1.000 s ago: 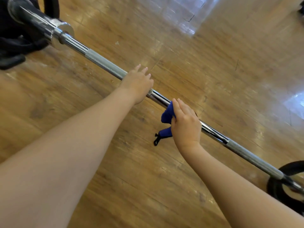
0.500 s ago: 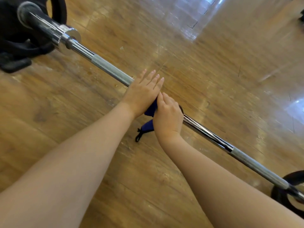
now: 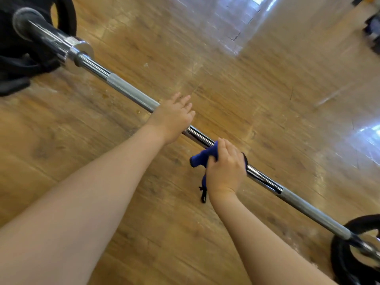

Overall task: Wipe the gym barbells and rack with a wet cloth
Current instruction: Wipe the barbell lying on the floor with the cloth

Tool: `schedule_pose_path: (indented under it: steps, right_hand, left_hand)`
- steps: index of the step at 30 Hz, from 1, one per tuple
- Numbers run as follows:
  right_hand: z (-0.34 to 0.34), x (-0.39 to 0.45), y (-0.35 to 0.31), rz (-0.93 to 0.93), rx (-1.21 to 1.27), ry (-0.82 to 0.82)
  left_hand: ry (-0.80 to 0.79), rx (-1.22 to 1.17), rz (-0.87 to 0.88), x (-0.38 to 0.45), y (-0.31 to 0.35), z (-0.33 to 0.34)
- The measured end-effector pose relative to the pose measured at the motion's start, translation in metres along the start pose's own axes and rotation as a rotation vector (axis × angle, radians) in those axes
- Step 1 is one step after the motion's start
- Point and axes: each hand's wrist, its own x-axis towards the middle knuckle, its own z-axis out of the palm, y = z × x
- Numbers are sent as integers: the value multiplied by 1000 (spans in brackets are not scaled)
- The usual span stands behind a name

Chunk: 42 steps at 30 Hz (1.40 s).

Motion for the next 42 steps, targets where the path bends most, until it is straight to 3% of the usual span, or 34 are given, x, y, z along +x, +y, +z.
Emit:
schedule_pose_path:
  steps: [4,8,14,20,25,29,36,42]
  right_hand:
    - [15,26,-38,-119,68,-62]
    - [5,17,-11,-228,58,-77]
    - [-14,-2,32,-219,18,-45]
    - [4,4,2,-64,-8,-24]
    - [25,23,-32,-189,24,-47]
    - [16,20,-17,-261,25,-45]
    - [-16,-6,40,-224,-33,-19]
    - [-3,2,13,-34,-36,-51]
  left_hand:
    - [-57,-42,-6,3,-2,-5]
    - [-52,-54,-21,-1,0,-8]
    - [-48,-75,-40,-4,0,-6]
    - [-59,-107,-32,-1,-2,-5]
    - [-30,-122,-43,-1,-2,-4]
    - [-27,-115,-49,-1,0,-4]
    - [-2,-99,-45,-5,1,-5]
    - [34,-39,-97,-10,4,-2]
